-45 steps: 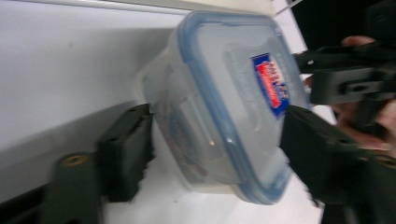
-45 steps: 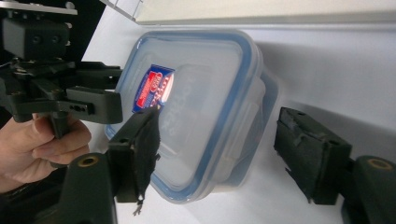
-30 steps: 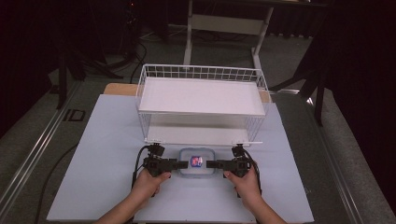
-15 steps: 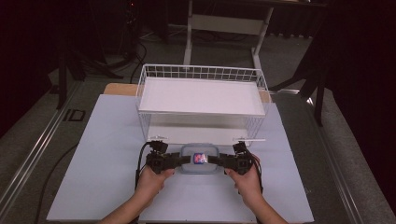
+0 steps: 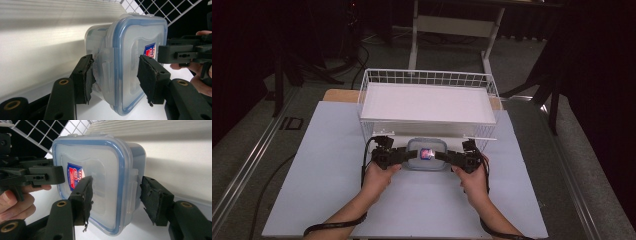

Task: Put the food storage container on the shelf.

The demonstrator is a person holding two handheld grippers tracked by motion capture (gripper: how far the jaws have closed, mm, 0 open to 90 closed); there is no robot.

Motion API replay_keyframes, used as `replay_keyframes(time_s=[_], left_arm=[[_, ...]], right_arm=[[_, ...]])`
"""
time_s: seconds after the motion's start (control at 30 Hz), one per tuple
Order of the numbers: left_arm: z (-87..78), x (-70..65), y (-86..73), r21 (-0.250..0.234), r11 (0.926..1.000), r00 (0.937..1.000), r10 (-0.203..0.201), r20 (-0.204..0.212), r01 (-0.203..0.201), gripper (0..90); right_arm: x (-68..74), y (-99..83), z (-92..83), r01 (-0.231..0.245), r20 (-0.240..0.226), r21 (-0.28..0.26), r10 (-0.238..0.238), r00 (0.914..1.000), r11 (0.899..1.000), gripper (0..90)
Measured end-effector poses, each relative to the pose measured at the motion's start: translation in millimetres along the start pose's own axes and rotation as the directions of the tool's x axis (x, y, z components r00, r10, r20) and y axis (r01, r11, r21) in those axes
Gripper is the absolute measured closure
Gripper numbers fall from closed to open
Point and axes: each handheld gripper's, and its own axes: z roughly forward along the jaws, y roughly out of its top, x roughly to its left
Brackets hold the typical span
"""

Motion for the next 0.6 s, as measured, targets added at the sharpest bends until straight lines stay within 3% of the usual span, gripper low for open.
replay_keyframes(time_s=[0.37,0.6], left_arm=[[9.7,14.6,5.1,-0.02,0.9998,0.9999,0.005,-0.014,-0.006,47.9],[16.1,24.6,3.8,-0.037,0.9991,0.9998,-0.02,-0.008,0.02,47.7]], right_arm=[[-6.0,11.6,13.4,0.012,0.032,-0.002,-0.012,0.9994,1.0,43.8],[-11.2,13.2,23.8,0.001,0.04,-0.004,-0.001,0.9992,1.0,43.8]])
